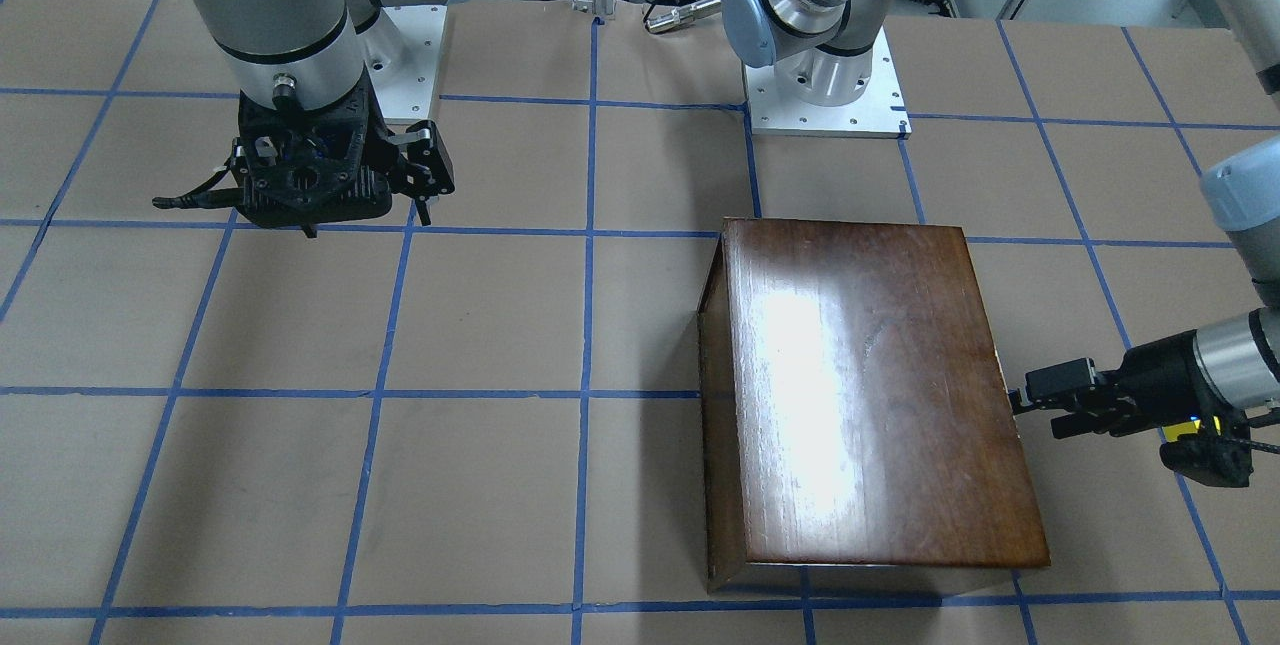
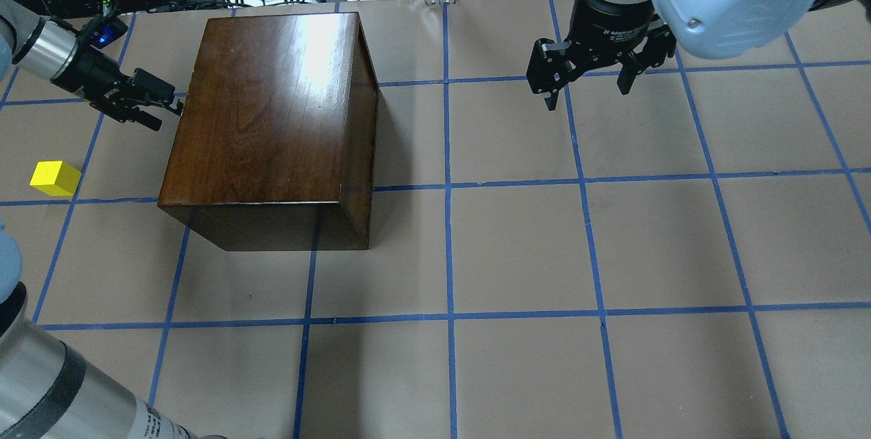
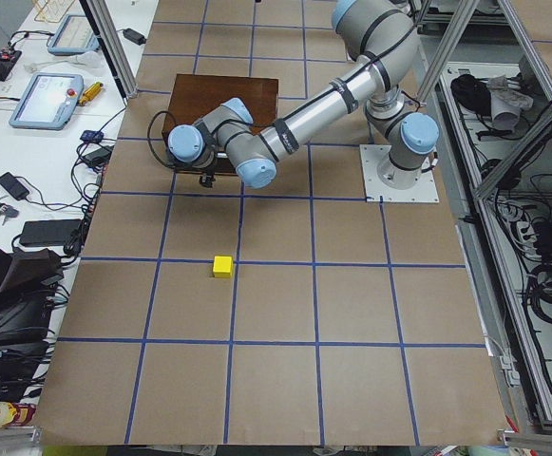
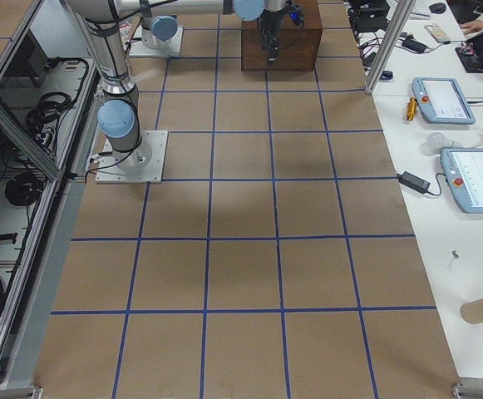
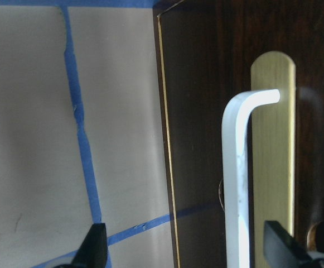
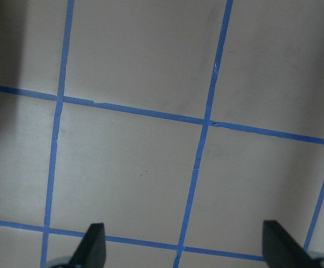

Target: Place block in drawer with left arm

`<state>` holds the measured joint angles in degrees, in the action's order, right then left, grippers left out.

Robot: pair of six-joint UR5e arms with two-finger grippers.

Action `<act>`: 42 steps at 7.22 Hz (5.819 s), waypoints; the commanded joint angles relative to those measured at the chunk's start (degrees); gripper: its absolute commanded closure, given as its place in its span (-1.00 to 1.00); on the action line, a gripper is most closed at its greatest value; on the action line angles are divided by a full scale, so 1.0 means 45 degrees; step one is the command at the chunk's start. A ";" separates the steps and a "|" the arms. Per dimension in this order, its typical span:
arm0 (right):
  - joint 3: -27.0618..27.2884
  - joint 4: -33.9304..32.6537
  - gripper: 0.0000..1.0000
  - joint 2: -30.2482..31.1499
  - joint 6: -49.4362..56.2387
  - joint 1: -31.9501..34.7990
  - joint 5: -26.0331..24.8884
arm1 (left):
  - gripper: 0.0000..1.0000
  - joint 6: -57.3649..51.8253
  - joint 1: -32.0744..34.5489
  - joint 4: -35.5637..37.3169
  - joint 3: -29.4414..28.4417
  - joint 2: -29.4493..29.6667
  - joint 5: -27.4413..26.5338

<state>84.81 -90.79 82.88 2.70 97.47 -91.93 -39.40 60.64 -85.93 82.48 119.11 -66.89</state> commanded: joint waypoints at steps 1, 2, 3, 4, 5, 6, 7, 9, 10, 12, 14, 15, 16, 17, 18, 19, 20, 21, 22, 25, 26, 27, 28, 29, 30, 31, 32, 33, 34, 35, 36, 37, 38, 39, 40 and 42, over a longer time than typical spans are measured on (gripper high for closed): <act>0.0000 0.0000 -1.00 0.0000 0.0006 0.0000 0.0000 | -1.00 0.0006 0.0098 0.0151 0.0050 0.0367 0.0021; 0.0000 0.0000 -1.00 0.0000 -0.0014 0.0000 0.0000 | -1.00 0.0006 0.0157 0.0170 0.0030 0.0426 0.0002; 0.0000 0.0000 -1.00 0.0000 -0.0014 0.0000 0.0000 | -1.00 0.0006 0.0158 0.0229 0.0011 0.0427 0.0002; 0.0000 0.0000 -1.00 0.0000 0.0005 0.0000 0.0000 | -1.00 0.0026 0.0139 0.0248 -0.0047 0.0369 -0.0056; 0.0000 0.0000 -1.00 0.0000 0.0006 0.0000 0.0000 | -1.00 0.0026 0.0119 0.0326 -0.0048 0.0368 -0.0076; 0.0000 0.0000 -1.00 0.0000 -0.0014 0.0000 0.0019 | -1.00 0.0026 0.0080 0.0443 -0.0048 0.0329 -0.0076; 0.0000 0.0000 -1.00 0.0000 0.0005 0.0000 0.0000 | -1.00 0.0045 -0.0056 0.0444 -0.0048 0.0290 -0.0231; 0.0000 0.0000 -1.00 0.0000 -0.0014 0.0000 0.0000 | -1.00 0.0007 -0.0583 0.0463 -0.0048 0.0309 -0.0799; 0.0000 0.0000 -1.00 0.0000 0.0005 0.0000 0.0000 | -1.00 -0.0110 -0.0623 0.0463 -0.0048 0.0271 -0.0857; 0.0000 0.0000 -1.00 0.0000 -0.0014 0.0000 0.0000 | -1.00 -0.0636 -0.1245 0.0444 -0.0028 0.0212 -0.1014; 0.0000 0.0000 -1.00 0.0000 -0.0014 0.0000 0.0000 | -1.00 -0.0755 -0.1501 0.0482 -0.0048 0.0153 -0.2253; 0.0000 0.0000 -1.00 0.0000 -0.0014 0.0000 0.0000 | -1.00 -0.0775 -0.1696 0.0483 -0.0009 0.0114 -0.2361; 0.0000 0.0000 -1.00 0.0000 0.0005 0.0000 0.0000 | -1.00 -0.0755 -0.1872 0.0483 -0.0009 0.0056 -0.2381; 0.0000 0.0000 -1.00 0.0000 0.0006 0.0000 0.0000 | -1.00 -0.0755 -0.1931 0.0483 -0.0028 0.0036 -0.2400; 0.0000 0.0000 -1.00 0.0000 -0.0014 0.0000 0.0000 | -1.00 -0.0736 -0.1971 0.0483 -0.0048 -0.0041 -0.2401; 0.0000 0.0000 -1.00 0.0000 -0.0014 0.0000 0.0000 | -1.00 -0.0736 -0.1971 0.0483 -0.0048 -0.0062 -0.2401; 0.0000 0.0000 -1.00 0.0000 -0.0014 0.0000 0.0000 | -1.00 -0.0736 -0.1971 0.0483 -0.0048 -0.0081 -0.2401; 0.0000 0.0000 -1.00 0.0000 0.0005 0.0000 0.0000 | -1.00 -0.0678 -0.1952 0.0464 -0.0067 -0.0139 -0.2381; 0.0000 0.0000 -1.00 0.0000 0.0006 0.0000 0.0000 | -1.00 -0.0677 -0.1951 0.0405 -0.0087 -0.0449 -0.2400; 0.0000 0.0000 -1.00 0.0000 0.0005 0.0000 0.0000 | -1.00 -0.0696 -0.1951 -0.0393 -0.0165 -0.1679 -0.2440; 0.0000 0.0000 -1.00 0.0000 0.0006 0.0000 0.0000 | -1.00 -0.0697 -0.1913 -0.0744 -0.0165 -0.2147 -0.2749; 0.0000 0.0000 -1.00 0.0000 -0.0014 0.0000 0.0000 | -1.00 -0.0677 -0.1854 -0.1037 -0.0126 -0.2712 -0.2907; 0.0000 0.0000 -1.00 0.0000 -0.0014 0.0000 0.0019 | -1.00 -0.0677 -0.1757 -0.1292 -0.0010 -0.3259 -0.2928; 0.0000 0.0000 -1.00 0.0000 0.0005 0.0000 0.0000 | -1.00 -0.0638 -0.1737 -0.1836 -0.0009 -0.3826 -0.2967; 0.0000 0.0000 -1.00 0.0000 -0.0014 0.0000 0.0000 | -1.00 -0.0599 -0.1737 -0.2247 -0.0028 -0.4450 -0.3006; 0.0000 0.0000 -1.00 0.0000 0.0005 0.0000 0.0019 | -1.00 -0.0599 -0.1737 -0.2619 -0.0125 -0.5075 -0.3277; 0.0000 0.0000 -1.00 0.0000 -0.0014 0.0000 0.0000 | -1.00 -0.0580 -0.1679 -0.2951 -0.0010 -0.5584 -0.3570; 0.0000 0.0000 -1.00 0.0000 -0.0014 0.0000 0.0000 | -1.00 -0.0502 -0.1388 -0.3090 0.0069 -0.5995 -0.3611; 0.0000 0.0000 -1.00 0.0000 -0.0014 0.0000 0.0000 | -1.00 0.0349 -0.0766 -0.3401 0.0069 -0.6309 -0.3728; 0.0000 0.0000 -1.00 0.0000 -0.0014 0.0000 0.0000 | -1.00 0.1151 0.0265 -0.3384 0.0069 -0.6389 -0.3999; 0.0000 0.0000 -1.00 0.0000 0.0005 0.0000 0.0000 | -1.00 0.2706 0.1242 -0.3287 0.0011 -0.6448 -0.4041; 0.0000 0.0000 -1.00 0.0000 -0.0014 0.0000 0.0000 | -1.00 0.4442 0.2141 -0.3209 -0.0028 -0.6371 -0.4273; 0.0000 0.0000 -1.00 0.0000 0.0005 0.0000 0.0000 | -1.00 0.5910 0.2981 -0.3073 -0.0009 -0.6312 -0.4256; 0.0000 0.0000 -1.00 0.0000 0.0006 0.0000 0.0000 | -1.00 0.7413 0.4073 -0.2762 0.0069 -0.6176 -0.4256; 0.0000 0.0000 -1.00 0.0000 -0.0014 0.0000 0.0000 | -1.00 0.8279 0.5147 -0.2295 0.0166 -0.6020 -0.4546; 0.0000 0.0000 -1.00 0.0000 -0.0014 0.0000 0.0000 | -1.00 0.8444 0.6267 -0.0502 0.1079 -0.5941 -0.5466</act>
<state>84.81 -90.79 82.88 2.65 97.47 -91.93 -2.43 85.75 -92.66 84.92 92.16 -89.86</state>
